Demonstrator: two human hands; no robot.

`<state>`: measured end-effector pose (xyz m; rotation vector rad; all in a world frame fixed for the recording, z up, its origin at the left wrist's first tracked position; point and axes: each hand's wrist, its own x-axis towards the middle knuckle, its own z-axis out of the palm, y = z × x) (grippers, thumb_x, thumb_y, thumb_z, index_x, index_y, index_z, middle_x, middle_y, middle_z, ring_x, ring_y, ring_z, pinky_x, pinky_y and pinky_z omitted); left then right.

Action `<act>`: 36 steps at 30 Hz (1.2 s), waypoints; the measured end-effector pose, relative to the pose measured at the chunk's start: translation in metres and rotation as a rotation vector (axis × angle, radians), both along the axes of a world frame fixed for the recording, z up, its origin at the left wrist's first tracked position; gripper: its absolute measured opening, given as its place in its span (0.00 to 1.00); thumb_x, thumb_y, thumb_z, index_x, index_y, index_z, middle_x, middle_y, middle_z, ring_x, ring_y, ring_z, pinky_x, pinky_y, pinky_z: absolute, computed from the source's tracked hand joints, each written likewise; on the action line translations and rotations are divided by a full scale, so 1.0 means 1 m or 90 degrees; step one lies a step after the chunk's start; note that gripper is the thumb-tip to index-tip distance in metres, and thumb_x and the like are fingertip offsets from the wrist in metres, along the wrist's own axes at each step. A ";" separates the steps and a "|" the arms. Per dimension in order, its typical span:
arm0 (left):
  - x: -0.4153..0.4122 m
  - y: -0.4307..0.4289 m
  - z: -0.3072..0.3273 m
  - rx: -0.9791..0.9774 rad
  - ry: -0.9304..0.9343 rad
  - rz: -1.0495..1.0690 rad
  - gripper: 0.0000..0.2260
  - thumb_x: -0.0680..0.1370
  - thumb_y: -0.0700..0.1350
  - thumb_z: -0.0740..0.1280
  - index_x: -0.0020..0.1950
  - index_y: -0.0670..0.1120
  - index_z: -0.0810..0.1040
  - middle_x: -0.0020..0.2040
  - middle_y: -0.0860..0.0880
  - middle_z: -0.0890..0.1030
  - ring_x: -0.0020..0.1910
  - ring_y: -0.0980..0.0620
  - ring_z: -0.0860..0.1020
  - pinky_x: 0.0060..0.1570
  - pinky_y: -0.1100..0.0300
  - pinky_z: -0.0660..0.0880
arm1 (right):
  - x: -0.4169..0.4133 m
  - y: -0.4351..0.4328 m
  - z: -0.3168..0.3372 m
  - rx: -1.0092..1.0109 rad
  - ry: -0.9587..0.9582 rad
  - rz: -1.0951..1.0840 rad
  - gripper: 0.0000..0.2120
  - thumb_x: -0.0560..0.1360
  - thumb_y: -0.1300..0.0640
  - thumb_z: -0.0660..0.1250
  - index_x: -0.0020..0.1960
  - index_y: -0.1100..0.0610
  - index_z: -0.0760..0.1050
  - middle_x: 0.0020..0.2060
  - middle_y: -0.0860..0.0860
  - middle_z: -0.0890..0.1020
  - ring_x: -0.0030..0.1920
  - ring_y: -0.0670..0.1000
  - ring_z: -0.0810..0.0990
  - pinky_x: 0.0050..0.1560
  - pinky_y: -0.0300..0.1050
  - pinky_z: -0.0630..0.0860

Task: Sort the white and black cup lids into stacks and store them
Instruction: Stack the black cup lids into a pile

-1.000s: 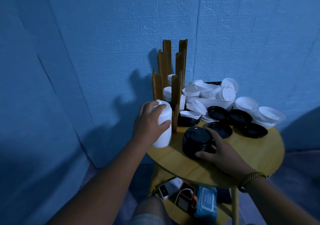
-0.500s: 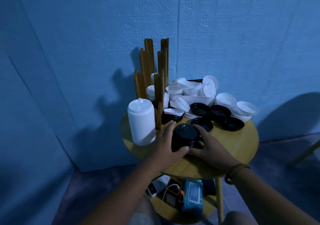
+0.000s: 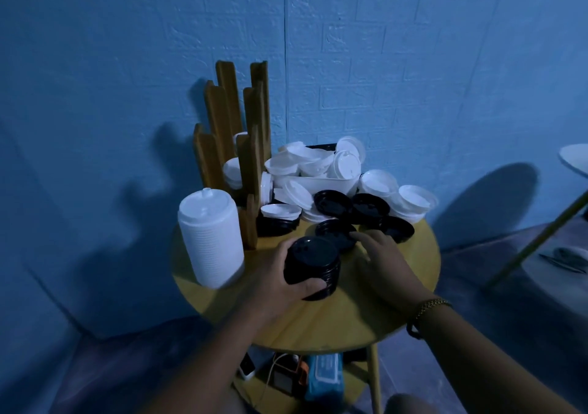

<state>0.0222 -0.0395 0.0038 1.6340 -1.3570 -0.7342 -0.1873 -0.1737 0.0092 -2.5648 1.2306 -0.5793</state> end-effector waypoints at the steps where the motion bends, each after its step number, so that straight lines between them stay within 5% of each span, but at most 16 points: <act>1: -0.001 0.000 0.000 0.003 0.004 0.004 0.39 0.70 0.60 0.79 0.76 0.61 0.64 0.65 0.66 0.72 0.67 0.60 0.71 0.57 0.63 0.70 | 0.005 -0.006 -0.003 -0.030 0.051 -0.014 0.24 0.81 0.53 0.62 0.76 0.50 0.65 0.68 0.51 0.69 0.67 0.54 0.67 0.67 0.47 0.67; 6: 0.000 0.004 -0.008 0.012 0.012 0.019 0.41 0.66 0.68 0.77 0.75 0.67 0.62 0.70 0.63 0.72 0.69 0.59 0.71 0.67 0.49 0.73 | 0.021 -0.018 -0.008 -0.054 0.058 -0.003 0.12 0.79 0.46 0.65 0.60 0.48 0.79 0.65 0.47 0.72 0.65 0.53 0.67 0.63 0.47 0.67; 12: 0.000 0.008 -0.010 0.005 -0.009 0.032 0.42 0.65 0.73 0.75 0.74 0.72 0.59 0.71 0.63 0.72 0.70 0.57 0.71 0.68 0.45 0.72 | 0.014 0.000 0.007 0.169 -0.363 -0.010 0.05 0.82 0.53 0.62 0.50 0.52 0.74 0.45 0.50 0.79 0.45 0.49 0.77 0.44 0.44 0.73; 15: -0.001 0.008 -0.009 -0.003 -0.015 0.029 0.42 0.64 0.74 0.75 0.74 0.71 0.60 0.70 0.64 0.72 0.69 0.59 0.71 0.68 0.46 0.73 | 0.008 0.002 0.017 0.272 -0.458 -0.039 0.08 0.83 0.51 0.60 0.53 0.54 0.76 0.47 0.52 0.80 0.47 0.51 0.80 0.47 0.49 0.79; 19: -0.001 0.011 -0.008 -0.011 -0.026 0.035 0.41 0.65 0.72 0.75 0.74 0.69 0.62 0.68 0.66 0.73 0.68 0.61 0.71 0.67 0.49 0.73 | 0.001 -0.003 0.019 0.259 -0.334 -0.082 0.12 0.84 0.51 0.58 0.61 0.54 0.76 0.51 0.49 0.79 0.50 0.48 0.79 0.51 0.49 0.80; 23: 0.003 0.010 -0.005 -0.014 -0.040 0.047 0.40 0.66 0.70 0.76 0.74 0.67 0.63 0.68 0.64 0.73 0.67 0.61 0.71 0.65 0.52 0.73 | 0.002 -0.010 0.014 0.134 -0.171 -0.088 0.12 0.83 0.51 0.59 0.58 0.55 0.77 0.53 0.54 0.77 0.48 0.49 0.75 0.46 0.45 0.72; 28: 0.014 0.014 -0.003 -0.012 -0.063 0.056 0.37 0.66 0.68 0.77 0.71 0.69 0.64 0.65 0.68 0.73 0.66 0.62 0.71 0.64 0.54 0.73 | -0.009 -0.010 0.013 0.097 -0.098 0.047 0.23 0.77 0.58 0.67 0.72 0.51 0.70 0.72 0.49 0.67 0.71 0.50 0.65 0.70 0.51 0.69; 31: 0.014 0.014 -0.005 -0.016 -0.048 0.065 0.41 0.63 0.71 0.75 0.73 0.67 0.65 0.66 0.65 0.74 0.67 0.61 0.72 0.66 0.51 0.73 | -0.008 -0.005 0.016 0.180 0.012 0.124 0.36 0.75 0.49 0.71 0.79 0.46 0.59 0.79 0.46 0.55 0.78 0.50 0.55 0.75 0.50 0.61; 36: 0.010 0.017 -0.003 -0.009 -0.034 0.076 0.40 0.63 0.70 0.76 0.72 0.67 0.65 0.65 0.65 0.73 0.66 0.60 0.72 0.63 0.53 0.74 | -0.004 0.000 0.015 0.155 0.021 0.079 0.35 0.73 0.44 0.73 0.76 0.48 0.63 0.71 0.48 0.68 0.67 0.48 0.70 0.65 0.40 0.69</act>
